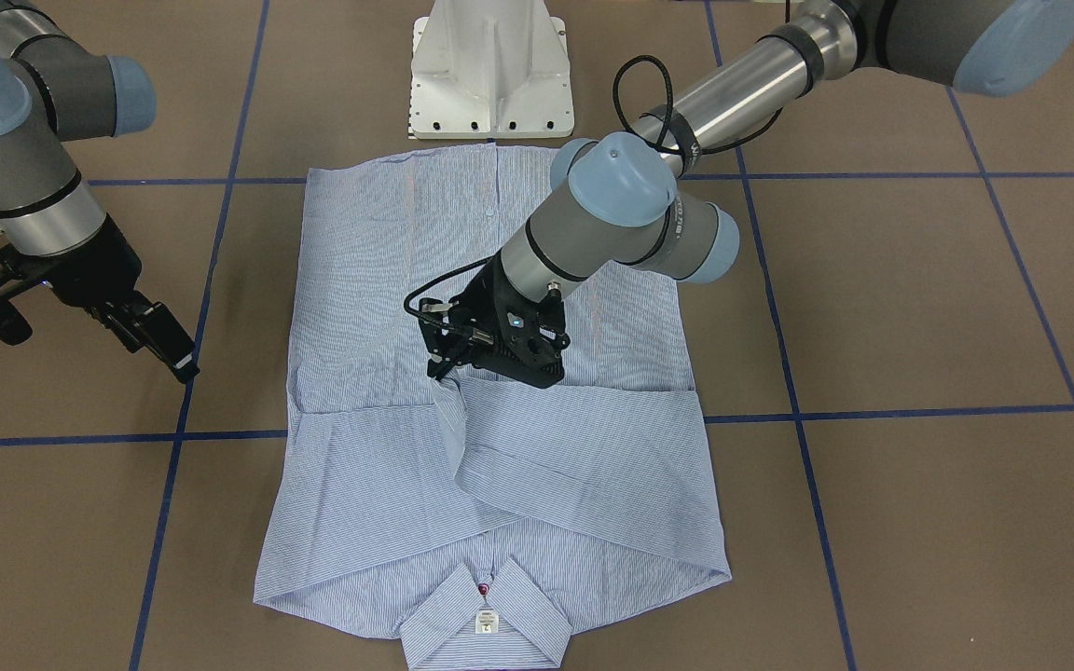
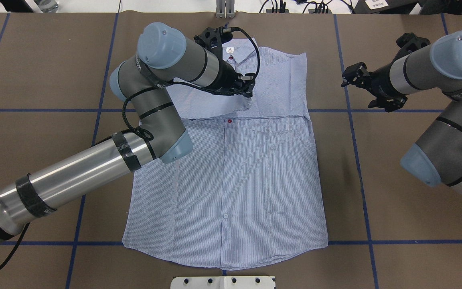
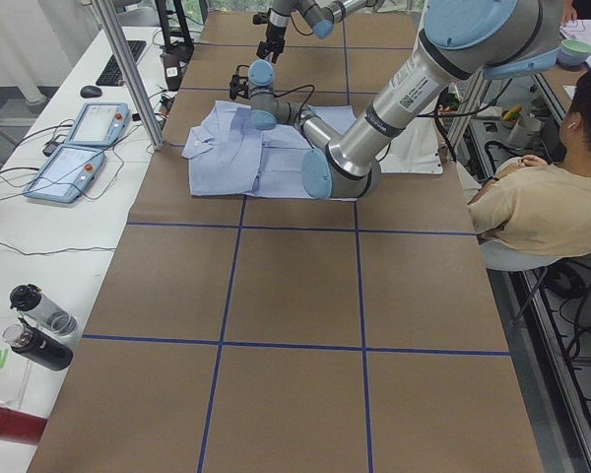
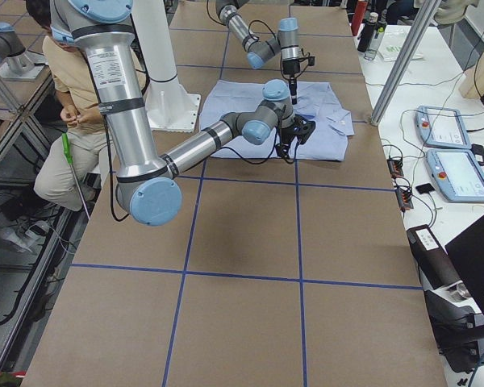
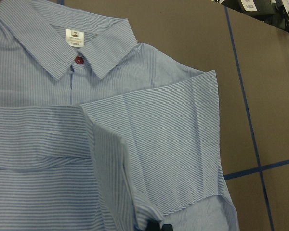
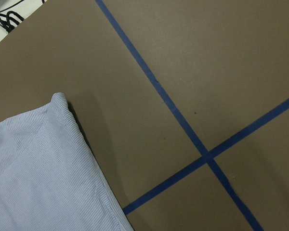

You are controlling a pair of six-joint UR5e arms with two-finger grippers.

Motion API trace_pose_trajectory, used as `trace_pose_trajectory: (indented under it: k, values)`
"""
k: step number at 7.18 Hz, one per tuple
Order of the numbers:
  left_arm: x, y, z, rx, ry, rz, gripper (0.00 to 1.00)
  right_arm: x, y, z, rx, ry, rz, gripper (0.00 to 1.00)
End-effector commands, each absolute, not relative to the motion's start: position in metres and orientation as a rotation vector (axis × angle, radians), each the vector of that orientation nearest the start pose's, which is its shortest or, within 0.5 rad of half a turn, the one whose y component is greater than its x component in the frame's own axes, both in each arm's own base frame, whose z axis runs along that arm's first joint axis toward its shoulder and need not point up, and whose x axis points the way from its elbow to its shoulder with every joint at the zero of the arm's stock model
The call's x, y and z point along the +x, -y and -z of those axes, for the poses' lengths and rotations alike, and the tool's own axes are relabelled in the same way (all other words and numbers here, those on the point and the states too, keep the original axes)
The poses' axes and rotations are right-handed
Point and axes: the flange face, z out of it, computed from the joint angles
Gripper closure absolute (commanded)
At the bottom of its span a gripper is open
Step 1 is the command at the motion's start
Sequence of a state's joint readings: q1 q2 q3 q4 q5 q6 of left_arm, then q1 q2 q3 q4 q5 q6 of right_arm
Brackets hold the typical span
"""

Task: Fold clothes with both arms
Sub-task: 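Fold the held sleeve across the chest with the left gripper while the right gripper withdraws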

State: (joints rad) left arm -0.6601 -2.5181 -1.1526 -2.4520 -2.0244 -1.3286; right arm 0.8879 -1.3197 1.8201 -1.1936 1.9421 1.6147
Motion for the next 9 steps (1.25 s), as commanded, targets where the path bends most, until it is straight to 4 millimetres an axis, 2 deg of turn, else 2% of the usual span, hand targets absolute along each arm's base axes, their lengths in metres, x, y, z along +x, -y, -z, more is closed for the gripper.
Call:
trace_pose_trajectory:
  k: [1,2,3,4,5,6,8,9]
  values:
    - [0.585,0.540,-0.122,0.280,-1.404,0.030,1.00,-0.293,0.515,-0.370,0.037,0.951,-0.699,0.00]
    - [0.589,0.537,-0.122,0.276,-1.405,0.025,1.00,-0.295,0.515,-0.371,0.036,0.949,-0.697,0.00]
    - [0.591,0.534,-0.121,0.274,-1.406,0.022,0.75,-0.295,0.515,-0.371,0.036,0.949,-0.697,0.00]
    - [0.595,0.529,-0.114,0.274,-1.415,0.013,0.35,-0.295,0.515,-0.371,0.037,0.949,-0.699,0.00]
    - [0.596,0.527,-0.096,0.274,-1.434,0.043,0.27,-0.295,0.515,-0.373,0.035,0.946,-0.698,0.00]
    - [0.596,0.526,-0.085,0.237,-1.454,0.085,0.27,-0.294,0.515,-0.372,0.036,0.948,-0.699,0.00]
    - [0.589,0.526,-0.083,0.235,-1.459,0.081,0.27,-0.300,0.512,-0.365,0.041,0.958,-0.703,0.00]
    - [0.585,0.525,-0.086,0.231,-1.457,0.080,0.28,-0.315,0.504,-0.359,0.025,0.975,-0.697,0.00]
